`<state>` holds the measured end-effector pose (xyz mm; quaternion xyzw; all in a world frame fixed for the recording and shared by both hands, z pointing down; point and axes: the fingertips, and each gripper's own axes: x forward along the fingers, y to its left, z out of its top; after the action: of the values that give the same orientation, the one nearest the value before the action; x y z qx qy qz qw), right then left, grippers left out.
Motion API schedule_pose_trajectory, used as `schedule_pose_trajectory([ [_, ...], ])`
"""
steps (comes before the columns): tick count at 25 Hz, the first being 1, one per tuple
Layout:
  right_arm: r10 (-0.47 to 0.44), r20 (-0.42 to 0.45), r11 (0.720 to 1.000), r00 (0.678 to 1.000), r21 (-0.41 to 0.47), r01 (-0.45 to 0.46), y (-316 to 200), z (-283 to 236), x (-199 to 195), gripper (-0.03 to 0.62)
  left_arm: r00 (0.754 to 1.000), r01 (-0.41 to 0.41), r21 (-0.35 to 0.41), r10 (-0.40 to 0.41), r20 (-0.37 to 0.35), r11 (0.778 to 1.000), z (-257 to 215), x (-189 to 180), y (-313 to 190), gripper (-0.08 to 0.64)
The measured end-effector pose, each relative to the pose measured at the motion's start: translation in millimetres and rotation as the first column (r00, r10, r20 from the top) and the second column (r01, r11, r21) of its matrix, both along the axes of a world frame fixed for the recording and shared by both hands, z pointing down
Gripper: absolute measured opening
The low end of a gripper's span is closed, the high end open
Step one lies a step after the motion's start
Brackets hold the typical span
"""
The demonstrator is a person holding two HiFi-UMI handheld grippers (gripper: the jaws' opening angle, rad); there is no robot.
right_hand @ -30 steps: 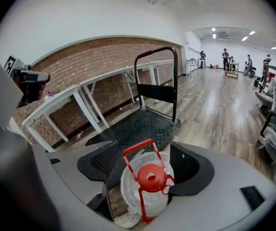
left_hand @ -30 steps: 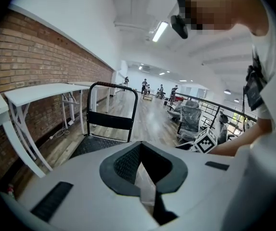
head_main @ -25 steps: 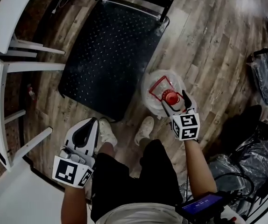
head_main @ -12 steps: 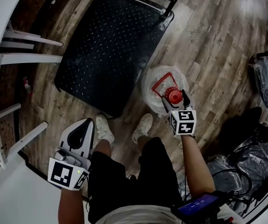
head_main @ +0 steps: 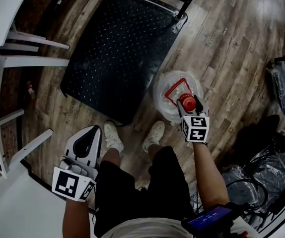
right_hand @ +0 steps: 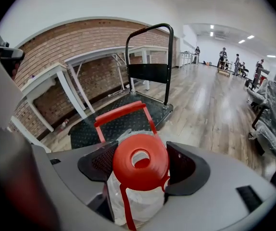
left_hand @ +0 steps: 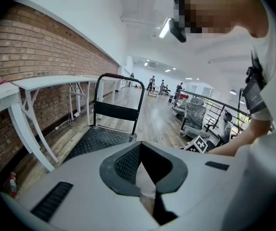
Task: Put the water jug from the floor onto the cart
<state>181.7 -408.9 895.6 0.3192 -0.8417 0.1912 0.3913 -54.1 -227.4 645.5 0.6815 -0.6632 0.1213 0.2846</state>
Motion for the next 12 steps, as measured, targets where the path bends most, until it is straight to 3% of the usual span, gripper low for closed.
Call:
schedule_pose_trajectory([
  [6,0.057,0.022,0.998,0.998,-0.004,-0.057,2,-18,18,0.318,1.0,-0.008,0.015,0.008,0.012,1.0,-11,-5,-1,0.001],
  [12,0.115,0.031,0.993,0.993,0.028,-0.116,-2,-88,18,0.318,1.0,-0.007,0.034,0.006,0.019,0.999,-30,-17,-4,0.0],
])
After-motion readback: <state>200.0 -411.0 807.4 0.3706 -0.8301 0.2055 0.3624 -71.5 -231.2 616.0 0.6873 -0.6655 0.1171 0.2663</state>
